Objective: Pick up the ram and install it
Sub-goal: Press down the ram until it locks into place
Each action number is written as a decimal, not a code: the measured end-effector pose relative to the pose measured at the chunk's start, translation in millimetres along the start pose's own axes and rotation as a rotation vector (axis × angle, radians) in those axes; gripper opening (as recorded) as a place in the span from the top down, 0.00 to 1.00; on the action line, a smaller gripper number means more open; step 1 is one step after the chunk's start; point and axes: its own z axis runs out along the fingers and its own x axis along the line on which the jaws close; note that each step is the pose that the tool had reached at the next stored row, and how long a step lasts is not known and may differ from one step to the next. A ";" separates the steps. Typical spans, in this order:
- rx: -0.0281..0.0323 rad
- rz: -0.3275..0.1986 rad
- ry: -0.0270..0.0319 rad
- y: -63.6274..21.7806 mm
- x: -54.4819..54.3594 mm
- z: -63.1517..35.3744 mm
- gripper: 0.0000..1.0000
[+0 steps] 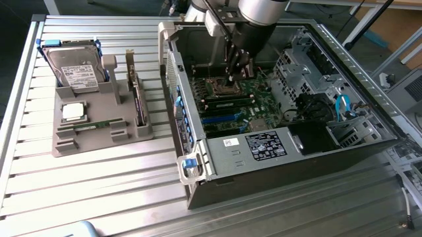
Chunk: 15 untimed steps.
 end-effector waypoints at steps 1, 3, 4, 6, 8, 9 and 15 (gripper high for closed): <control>0.0000 0.000 0.0000 -0.1 -0.1 -1.8 0.89; 0.0001 0.000 -0.0001 -0.2 -0.2 -5.3 0.89; 0.0000 0.000 -0.0001 -0.3 -0.3 -7.6 0.89; 0.0000 0.000 0.0000 -0.5 -0.4 -12.0 0.89; 0.0001 0.001 -0.0001 -0.6 -0.5 -15.4 0.89; 0.0001 0.001 -0.0001 -0.6 -0.6 -17.0 0.89; 0.0001 0.001 -0.0001 -1.1 -1.0 -28.0 0.89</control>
